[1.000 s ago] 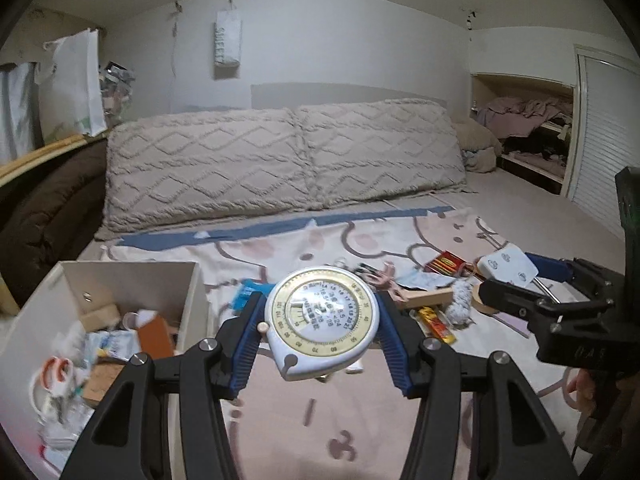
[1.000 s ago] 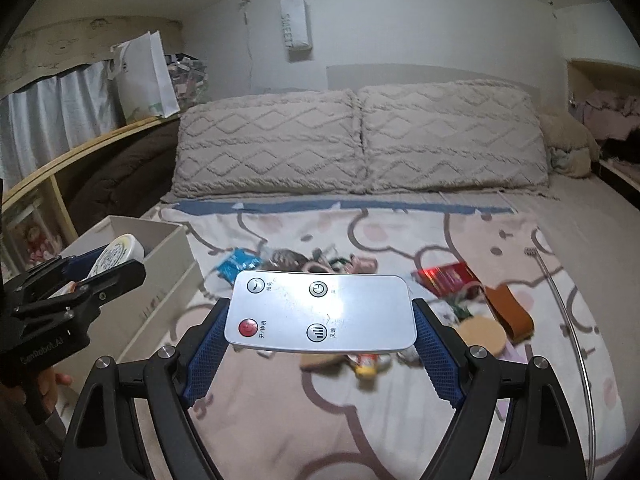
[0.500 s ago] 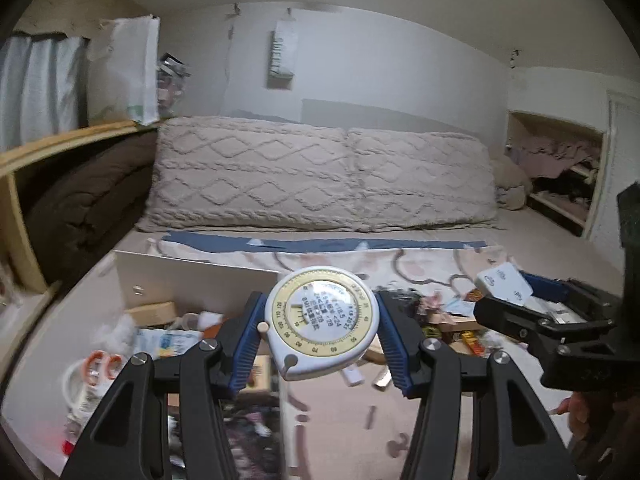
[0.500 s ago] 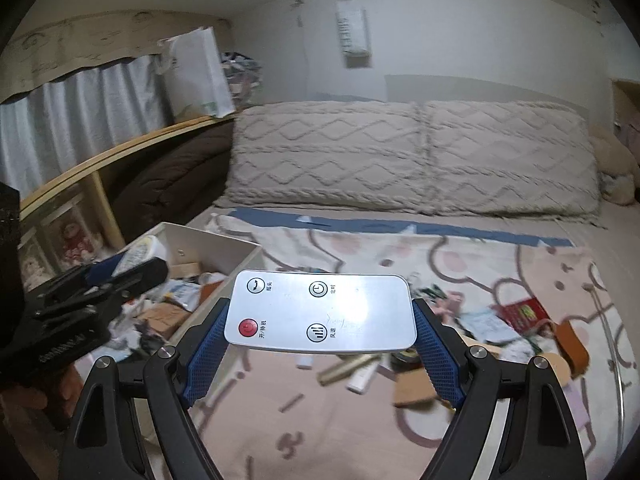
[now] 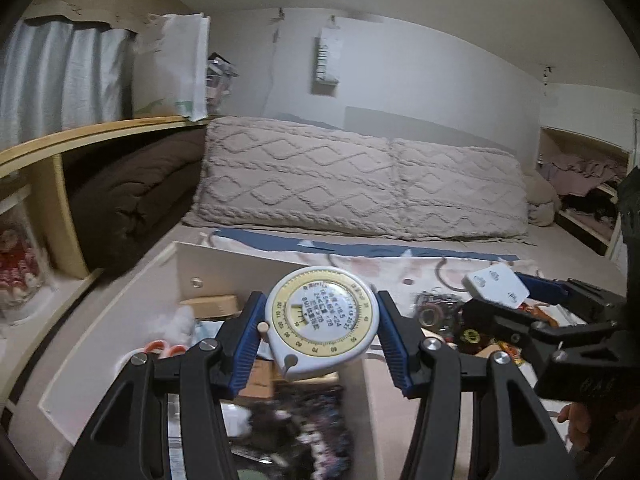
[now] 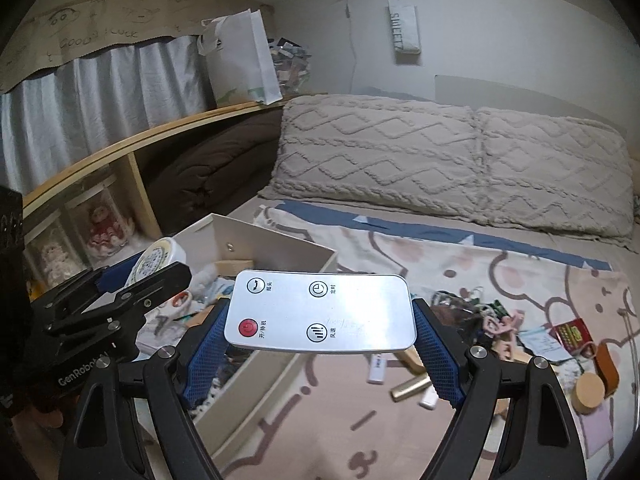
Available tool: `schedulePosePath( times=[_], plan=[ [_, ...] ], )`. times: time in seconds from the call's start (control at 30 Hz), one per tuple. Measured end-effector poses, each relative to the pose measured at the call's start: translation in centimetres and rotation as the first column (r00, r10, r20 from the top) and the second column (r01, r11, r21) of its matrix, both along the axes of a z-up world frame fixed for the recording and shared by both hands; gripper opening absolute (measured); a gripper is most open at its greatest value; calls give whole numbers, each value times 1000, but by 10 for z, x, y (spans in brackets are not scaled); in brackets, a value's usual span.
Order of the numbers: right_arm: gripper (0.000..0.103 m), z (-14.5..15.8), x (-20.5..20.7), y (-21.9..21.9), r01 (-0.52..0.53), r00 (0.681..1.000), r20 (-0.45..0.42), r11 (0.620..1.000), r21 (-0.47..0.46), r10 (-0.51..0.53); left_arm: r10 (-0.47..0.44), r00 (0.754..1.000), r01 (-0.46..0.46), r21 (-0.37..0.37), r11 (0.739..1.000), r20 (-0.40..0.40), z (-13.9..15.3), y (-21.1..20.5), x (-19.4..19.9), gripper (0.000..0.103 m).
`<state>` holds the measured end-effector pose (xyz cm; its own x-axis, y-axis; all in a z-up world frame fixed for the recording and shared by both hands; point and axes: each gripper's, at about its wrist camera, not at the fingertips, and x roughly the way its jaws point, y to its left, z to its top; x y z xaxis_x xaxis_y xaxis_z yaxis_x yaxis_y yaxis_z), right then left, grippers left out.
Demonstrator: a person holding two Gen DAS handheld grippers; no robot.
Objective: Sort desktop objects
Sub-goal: 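Carry the tape measure and white remote with both grippers over the white box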
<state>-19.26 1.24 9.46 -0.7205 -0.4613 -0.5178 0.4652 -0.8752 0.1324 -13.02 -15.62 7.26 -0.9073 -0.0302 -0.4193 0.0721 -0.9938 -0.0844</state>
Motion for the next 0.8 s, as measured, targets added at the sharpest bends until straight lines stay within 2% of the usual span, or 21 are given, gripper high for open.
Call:
schedulePosePath(
  times=[0.1,0.33,0.53,0.8],
  plan=[
    [87,1,-3,-10,-9,1000,10,1000,-3,9,13,1000,-13,39,999,0,-1,-15,3,55],
    [87,-1,-9,-35,-27,999,25,1000,9,27,51,999,-51,50,997,3,-5,-37,10,55],
    [87,-7,-12,-63,-63,998,30,995,71,61,105,994,-106,80,991,12,-10,-63,14,55],
    [87,-18,-16,-100,-115,991,81,985,125,106,181,983,-183,104,978,28,-18,-94,23,55]
  ],
)
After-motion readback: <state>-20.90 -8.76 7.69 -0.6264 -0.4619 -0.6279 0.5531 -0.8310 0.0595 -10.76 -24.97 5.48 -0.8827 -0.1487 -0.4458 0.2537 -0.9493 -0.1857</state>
